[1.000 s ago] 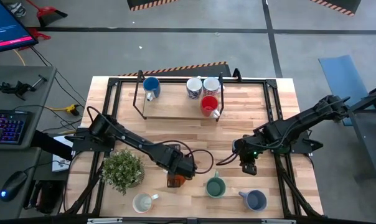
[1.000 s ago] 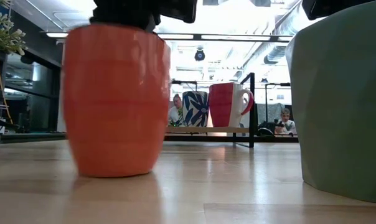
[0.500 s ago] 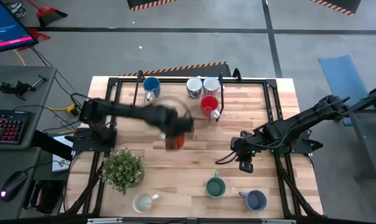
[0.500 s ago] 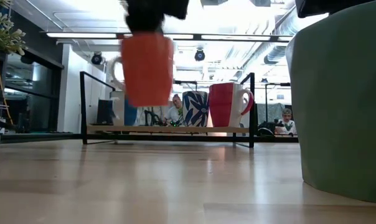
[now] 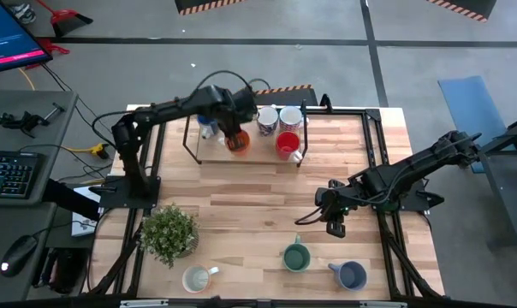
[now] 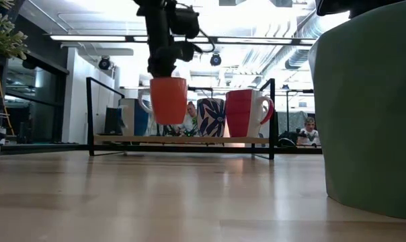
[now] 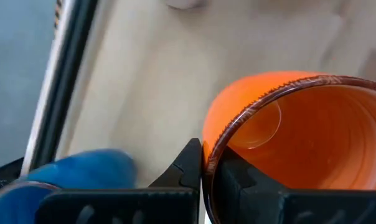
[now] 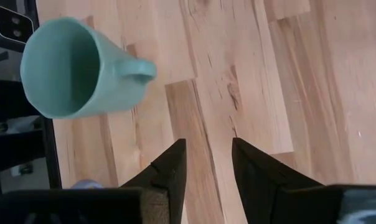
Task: Place coffee mugs
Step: Put the orange mug on the shelf
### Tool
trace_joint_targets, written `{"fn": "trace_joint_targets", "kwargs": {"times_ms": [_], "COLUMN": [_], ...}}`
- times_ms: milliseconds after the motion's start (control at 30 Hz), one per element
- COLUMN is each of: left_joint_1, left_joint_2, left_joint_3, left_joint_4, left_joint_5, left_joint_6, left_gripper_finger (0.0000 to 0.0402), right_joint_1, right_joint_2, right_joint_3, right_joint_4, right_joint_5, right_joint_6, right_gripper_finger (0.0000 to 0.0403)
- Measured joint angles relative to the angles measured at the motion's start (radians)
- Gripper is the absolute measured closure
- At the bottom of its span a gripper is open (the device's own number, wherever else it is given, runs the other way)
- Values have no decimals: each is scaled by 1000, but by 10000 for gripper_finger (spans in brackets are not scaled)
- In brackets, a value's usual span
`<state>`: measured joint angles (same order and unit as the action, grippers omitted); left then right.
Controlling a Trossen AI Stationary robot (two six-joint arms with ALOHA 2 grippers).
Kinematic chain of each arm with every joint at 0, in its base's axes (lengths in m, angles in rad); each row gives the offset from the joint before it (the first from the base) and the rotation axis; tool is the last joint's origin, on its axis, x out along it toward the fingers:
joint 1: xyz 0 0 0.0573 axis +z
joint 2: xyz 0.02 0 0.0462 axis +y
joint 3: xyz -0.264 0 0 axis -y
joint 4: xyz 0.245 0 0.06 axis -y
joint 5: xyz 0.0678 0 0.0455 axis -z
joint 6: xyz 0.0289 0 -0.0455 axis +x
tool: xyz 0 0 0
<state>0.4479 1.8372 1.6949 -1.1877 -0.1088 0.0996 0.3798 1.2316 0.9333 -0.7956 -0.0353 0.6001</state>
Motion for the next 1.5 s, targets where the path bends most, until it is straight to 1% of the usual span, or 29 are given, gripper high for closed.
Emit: {"fn": "trace_joint_targets", "kwargs": {"times_ms": [200,433,767,833,967,1100,1300,1500], "left_joint_1": [78,104,143,151,156,156,156,156], "left_joint_2": [33,80,94,96,98,98,98,98], "left_joint_3": [0,0,2,6,15,15,21,117], "left_joint_4": [81,84,92,90,98,96,89,77], "left_joint_5": [4,15,30,33,15,16,16,18], "left_joint_6": [15,31,36,36,41,36,36,38], "left_gripper_finger": [396,396,396,386,350,325,302,294], "right_joint_1": [0,0,0,0,0,0,0,0], "right_joint_2": [0,0,0,0,0,0,0,0], "right_joint_3": [0,0,0,0,0,0,0,0], "right_joint_4": [0,0,0,0,0,0,0,5], "right_joint_5": [-1,-11,-18,-18,-18,-18,-18,-18], "right_joint_6": [-14,-14,-16,-17,-22,-24,-24,-24], "right_gripper_finger": [295,295,295,295,295,295,295,295]}}
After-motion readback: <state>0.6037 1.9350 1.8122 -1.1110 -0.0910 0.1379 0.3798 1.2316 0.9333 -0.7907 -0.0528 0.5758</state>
